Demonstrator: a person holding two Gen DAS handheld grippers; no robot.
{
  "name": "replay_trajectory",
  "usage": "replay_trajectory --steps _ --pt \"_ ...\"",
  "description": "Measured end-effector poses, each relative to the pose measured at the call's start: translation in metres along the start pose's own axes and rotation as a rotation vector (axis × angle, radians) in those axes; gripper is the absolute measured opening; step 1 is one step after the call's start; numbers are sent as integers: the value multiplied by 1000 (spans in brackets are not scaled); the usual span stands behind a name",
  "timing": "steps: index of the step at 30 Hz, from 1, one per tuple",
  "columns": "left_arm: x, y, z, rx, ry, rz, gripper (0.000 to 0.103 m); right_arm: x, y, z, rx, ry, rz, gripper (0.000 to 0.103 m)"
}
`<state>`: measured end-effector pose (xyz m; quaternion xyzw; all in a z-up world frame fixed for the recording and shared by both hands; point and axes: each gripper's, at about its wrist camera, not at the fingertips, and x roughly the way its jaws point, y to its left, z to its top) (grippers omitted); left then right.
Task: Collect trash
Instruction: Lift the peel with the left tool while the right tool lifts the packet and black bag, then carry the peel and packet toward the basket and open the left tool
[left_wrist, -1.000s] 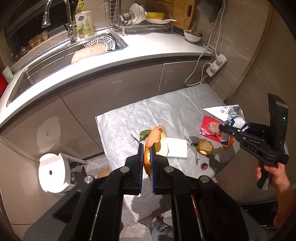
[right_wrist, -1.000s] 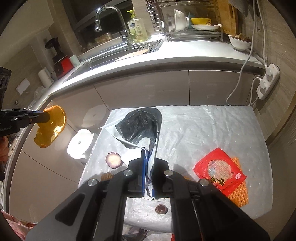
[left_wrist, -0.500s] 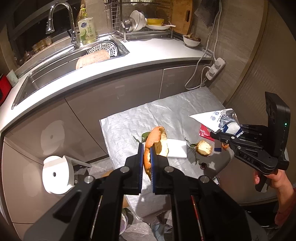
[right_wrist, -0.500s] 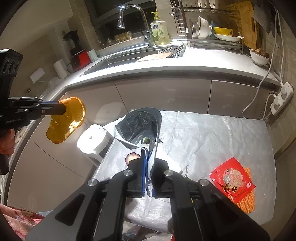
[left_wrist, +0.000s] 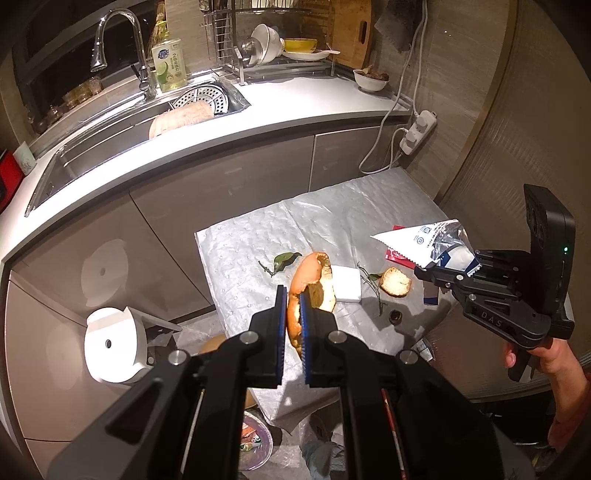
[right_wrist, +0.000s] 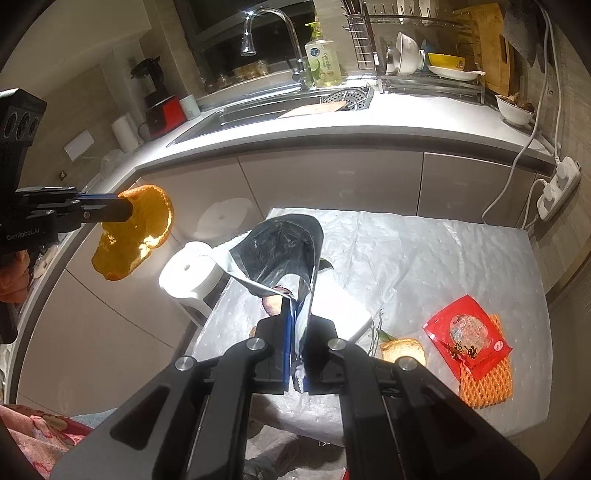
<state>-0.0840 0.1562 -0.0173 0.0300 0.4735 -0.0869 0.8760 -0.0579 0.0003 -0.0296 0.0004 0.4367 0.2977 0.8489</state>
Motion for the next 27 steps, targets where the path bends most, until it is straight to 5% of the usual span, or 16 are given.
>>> replay_trajectory --steps 16,27 --pt "-6 -27 -48 126 37 -139 7 -23 26 -37 41 7 -53 5" --pt "2 -41 -136 375 162 -251 7 -79 59 -96 217 -20 -170 5"
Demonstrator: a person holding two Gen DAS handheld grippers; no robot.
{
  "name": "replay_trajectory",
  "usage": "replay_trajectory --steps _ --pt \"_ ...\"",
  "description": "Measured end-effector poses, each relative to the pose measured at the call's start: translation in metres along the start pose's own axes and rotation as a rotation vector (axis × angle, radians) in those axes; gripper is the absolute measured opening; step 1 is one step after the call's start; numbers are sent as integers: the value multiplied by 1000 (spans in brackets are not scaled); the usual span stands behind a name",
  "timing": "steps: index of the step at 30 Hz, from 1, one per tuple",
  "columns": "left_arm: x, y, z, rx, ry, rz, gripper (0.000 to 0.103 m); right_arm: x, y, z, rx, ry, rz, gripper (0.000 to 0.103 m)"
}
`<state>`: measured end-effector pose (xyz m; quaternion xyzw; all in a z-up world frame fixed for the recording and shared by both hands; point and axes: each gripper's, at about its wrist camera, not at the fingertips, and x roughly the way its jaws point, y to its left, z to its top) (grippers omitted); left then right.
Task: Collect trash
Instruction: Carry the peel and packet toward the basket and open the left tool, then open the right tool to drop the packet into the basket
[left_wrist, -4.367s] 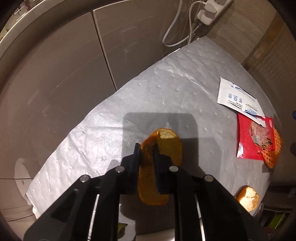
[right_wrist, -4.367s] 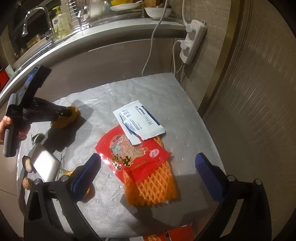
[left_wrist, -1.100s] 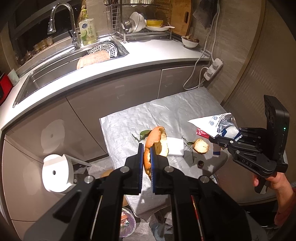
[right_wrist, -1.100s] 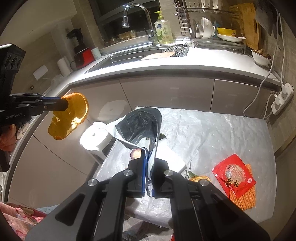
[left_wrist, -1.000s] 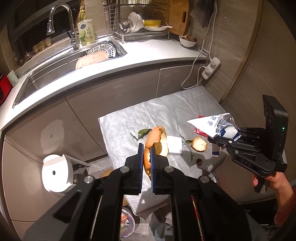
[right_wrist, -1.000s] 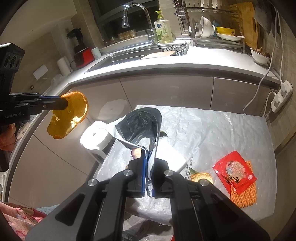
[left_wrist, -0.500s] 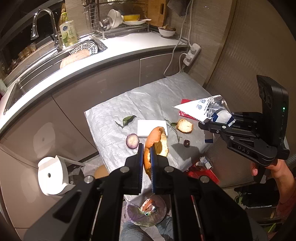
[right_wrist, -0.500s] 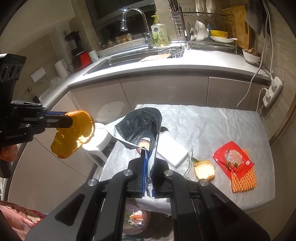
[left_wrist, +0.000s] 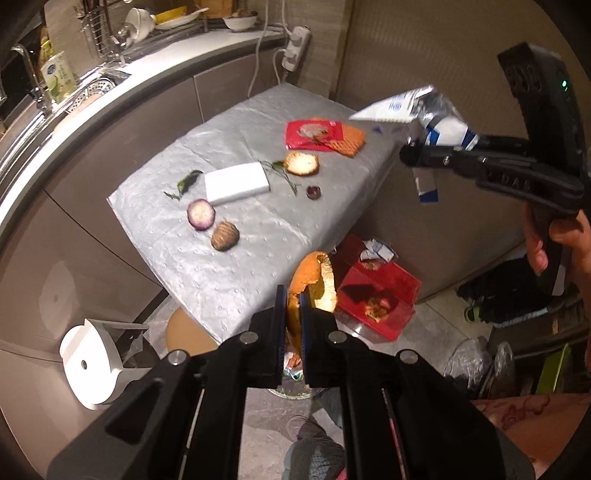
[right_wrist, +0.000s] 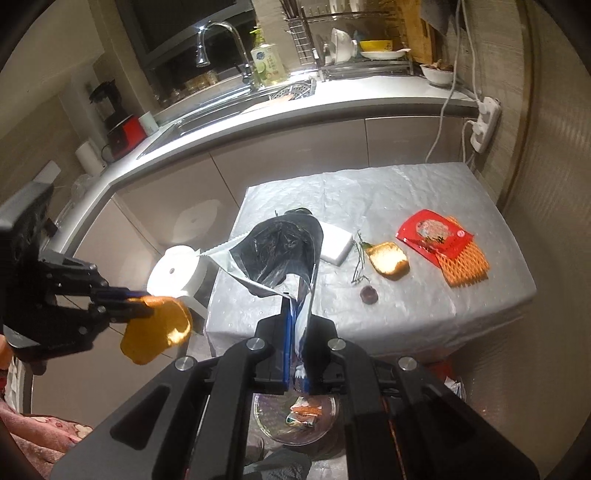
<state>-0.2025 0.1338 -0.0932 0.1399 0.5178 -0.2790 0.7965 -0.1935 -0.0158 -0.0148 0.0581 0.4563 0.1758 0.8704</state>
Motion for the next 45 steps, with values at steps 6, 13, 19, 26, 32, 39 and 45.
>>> replay_trajectory --steps 6,13,19,26,32,39,45 --pt "55 -13 -64 104 111 -73 7 -20 29 -48 92 -34 -94 5" --pt "174 -15 -136 140 290 -95 7 -7 53 -81 140 -34 -121 5" --pt "291 -9 -183 139 383 -89 8 24 53 -104 137 -42 -106 5" --pt "373 -15 -216 186 364 -44 57 75 45 -146 106 19 -84 5" --pt "395 -22 -221 222 367 -30 68 100 34 -174 98 65 -78 5" --pt "301 -24 -196 207 275 -59 74 125 13 -196 132 147 -99 5" --pt "200 -22 -174 193 174 -35 87 202 -7 -243 196 318 -78 5"
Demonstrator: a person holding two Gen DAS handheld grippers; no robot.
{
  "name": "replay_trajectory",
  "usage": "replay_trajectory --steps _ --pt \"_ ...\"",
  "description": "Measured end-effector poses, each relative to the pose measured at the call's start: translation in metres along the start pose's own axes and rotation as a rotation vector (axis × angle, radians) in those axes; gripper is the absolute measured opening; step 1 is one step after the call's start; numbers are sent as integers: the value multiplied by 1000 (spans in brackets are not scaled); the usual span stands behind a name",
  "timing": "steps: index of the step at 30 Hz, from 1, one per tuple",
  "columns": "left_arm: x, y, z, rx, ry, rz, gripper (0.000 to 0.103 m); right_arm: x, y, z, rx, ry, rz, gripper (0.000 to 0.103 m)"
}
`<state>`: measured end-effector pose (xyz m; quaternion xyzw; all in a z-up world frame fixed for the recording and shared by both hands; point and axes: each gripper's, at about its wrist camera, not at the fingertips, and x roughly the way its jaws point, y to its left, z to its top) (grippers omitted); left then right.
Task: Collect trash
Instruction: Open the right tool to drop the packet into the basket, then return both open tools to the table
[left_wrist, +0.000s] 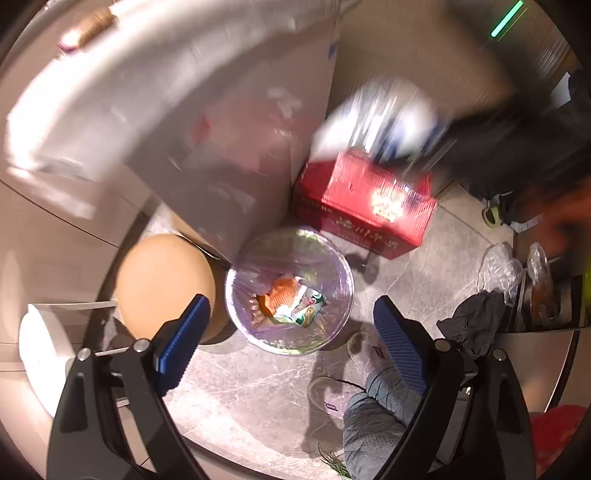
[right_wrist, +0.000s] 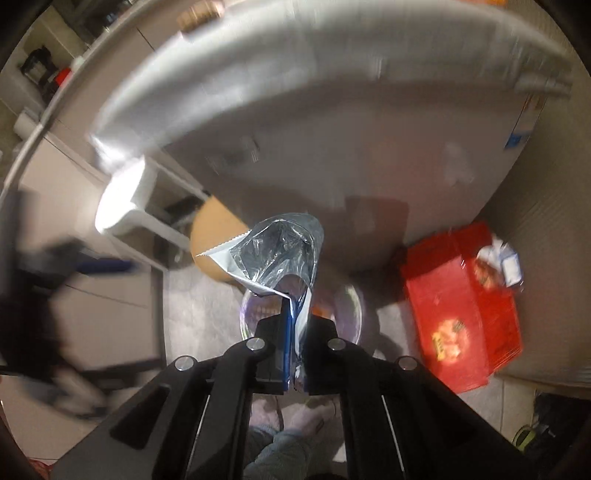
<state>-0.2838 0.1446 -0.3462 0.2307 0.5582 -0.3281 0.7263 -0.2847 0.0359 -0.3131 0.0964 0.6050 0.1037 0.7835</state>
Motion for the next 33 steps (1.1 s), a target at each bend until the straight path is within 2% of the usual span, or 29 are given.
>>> replay_trajectory --steps 5,12,14,15,16,17,19,21,24,27,31,33 --pt "-27 4 5 -30 -16 33 87 106 6 -22 -6 148 25 5" --pt "-27 10 8 -56 -35 89 88 242 11 -51 9 288 32 6" --pt "-26 10 9 -59 -37 99 88 269 12 -57 2 311 11 14" --pt "-26 11 11 -59 -38 102 88 279 11 -59 7 324 9 27" --pt "-27 11 12 -57 -37 106 88 286 10 -59 19 336 5 48" --pt "-29 10 13 -56 -37 107 88 286 10 -59 28 340 -6 54" --pt "-35 10 17 -58 -40 95 88 273 12 -55 36 322 -15 67" --pt "-42 9 20 -57 -48 91 88 248 17 -49 36 283 -18 75" --pt "-63 9 32 -59 -66 84 88 191 19 -33 17 203 -27 76" --pt "-97 10 46 -72 -103 73 88 103 22 -13 32 78 -29 82" --pt "-153 16 72 -93 -174 86 88 -35 31 13 55 -127 -63 93" --pt "-178 20 85 -112 -218 106 92 -102 37 27 62 -233 -86 97"
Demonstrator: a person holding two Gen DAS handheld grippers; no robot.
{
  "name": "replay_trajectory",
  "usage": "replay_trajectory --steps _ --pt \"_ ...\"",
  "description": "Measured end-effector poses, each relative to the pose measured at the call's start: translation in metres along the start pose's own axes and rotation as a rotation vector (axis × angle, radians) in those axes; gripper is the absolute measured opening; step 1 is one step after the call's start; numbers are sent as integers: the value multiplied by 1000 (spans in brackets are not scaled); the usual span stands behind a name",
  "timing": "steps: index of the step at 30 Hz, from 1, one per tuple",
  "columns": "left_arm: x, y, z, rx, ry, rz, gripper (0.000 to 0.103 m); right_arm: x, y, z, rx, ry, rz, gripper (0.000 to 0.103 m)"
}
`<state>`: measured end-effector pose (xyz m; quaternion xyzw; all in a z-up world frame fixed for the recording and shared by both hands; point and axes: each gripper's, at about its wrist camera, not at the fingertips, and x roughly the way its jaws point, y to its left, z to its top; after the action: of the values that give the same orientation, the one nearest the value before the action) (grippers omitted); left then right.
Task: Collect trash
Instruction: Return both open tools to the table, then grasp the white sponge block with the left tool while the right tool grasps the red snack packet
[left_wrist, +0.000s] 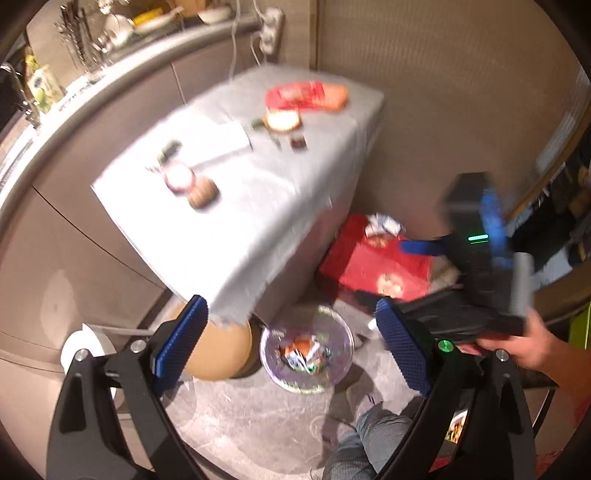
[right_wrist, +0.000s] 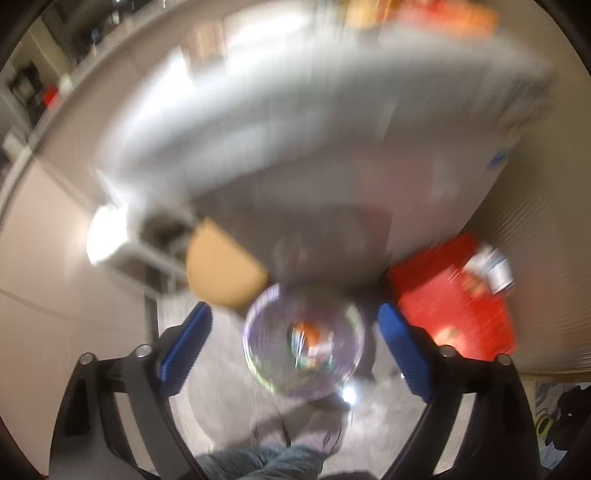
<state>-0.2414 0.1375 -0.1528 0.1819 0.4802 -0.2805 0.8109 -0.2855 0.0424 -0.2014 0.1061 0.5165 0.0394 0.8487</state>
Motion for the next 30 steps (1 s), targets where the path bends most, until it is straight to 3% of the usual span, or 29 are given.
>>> replay_trajectory --steps 5,10,13,20,27,30 --pt "-31 20 48 -90 -114 81 95 -119 7 62 -38 -216 -53 101" --pt "8 50 91 -201 -86 141 95 -169 -2 120 -110 -314 -76 101" --pt "40 68 114 -274 -50 162 95 -168 -19 153 -165 -319 -58 101" --pt "112 87 176 -520 22 131 95 -124 -62 225 -294 -230 -9 101" --pt "178 110 207 -971 148 152 95 -81 -117 274 -250 -173 61 101" --pt "201 123 208 -1113 206 188 92 -70 -133 289 -242 -165 77 101"
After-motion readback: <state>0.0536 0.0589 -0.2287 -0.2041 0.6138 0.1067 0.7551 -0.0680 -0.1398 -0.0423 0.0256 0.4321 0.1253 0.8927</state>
